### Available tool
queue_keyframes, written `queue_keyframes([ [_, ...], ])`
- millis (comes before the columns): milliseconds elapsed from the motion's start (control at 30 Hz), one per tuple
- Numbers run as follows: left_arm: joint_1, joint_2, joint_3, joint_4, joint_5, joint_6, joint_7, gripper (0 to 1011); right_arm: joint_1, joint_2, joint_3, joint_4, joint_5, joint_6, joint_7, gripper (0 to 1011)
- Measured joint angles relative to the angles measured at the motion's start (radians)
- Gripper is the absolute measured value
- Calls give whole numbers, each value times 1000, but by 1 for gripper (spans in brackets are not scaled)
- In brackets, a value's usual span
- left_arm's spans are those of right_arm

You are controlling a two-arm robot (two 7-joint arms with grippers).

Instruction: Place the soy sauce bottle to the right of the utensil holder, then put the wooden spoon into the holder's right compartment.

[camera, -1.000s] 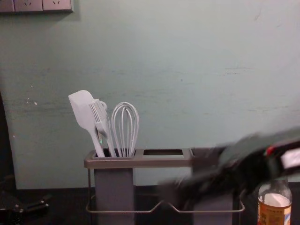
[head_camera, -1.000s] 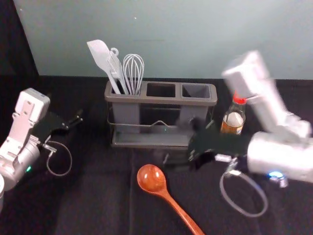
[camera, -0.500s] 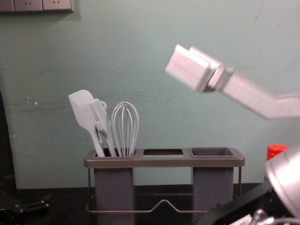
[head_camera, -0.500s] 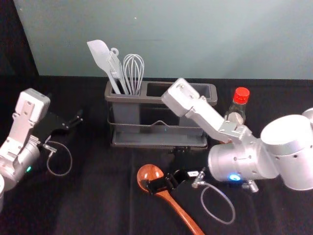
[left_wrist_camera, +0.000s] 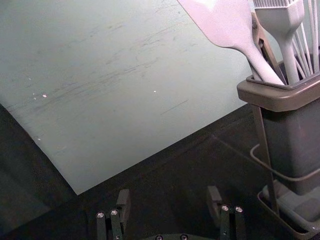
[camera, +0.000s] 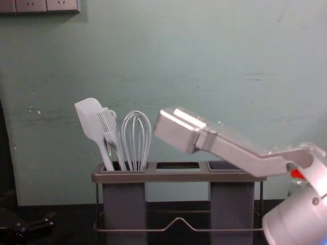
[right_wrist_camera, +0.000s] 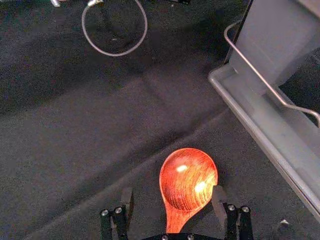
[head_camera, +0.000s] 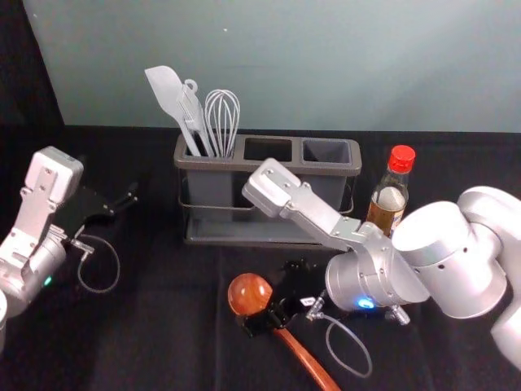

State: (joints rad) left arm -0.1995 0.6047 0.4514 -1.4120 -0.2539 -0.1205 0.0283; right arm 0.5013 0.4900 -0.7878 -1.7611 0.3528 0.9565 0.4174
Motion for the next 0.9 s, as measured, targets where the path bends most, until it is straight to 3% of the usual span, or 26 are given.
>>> queue_keyframes([
  [900, 0, 0, 0, 0, 0, 0, 0, 1005, -1, -82, 19, 130, -53, -10, 32, 1000],
])
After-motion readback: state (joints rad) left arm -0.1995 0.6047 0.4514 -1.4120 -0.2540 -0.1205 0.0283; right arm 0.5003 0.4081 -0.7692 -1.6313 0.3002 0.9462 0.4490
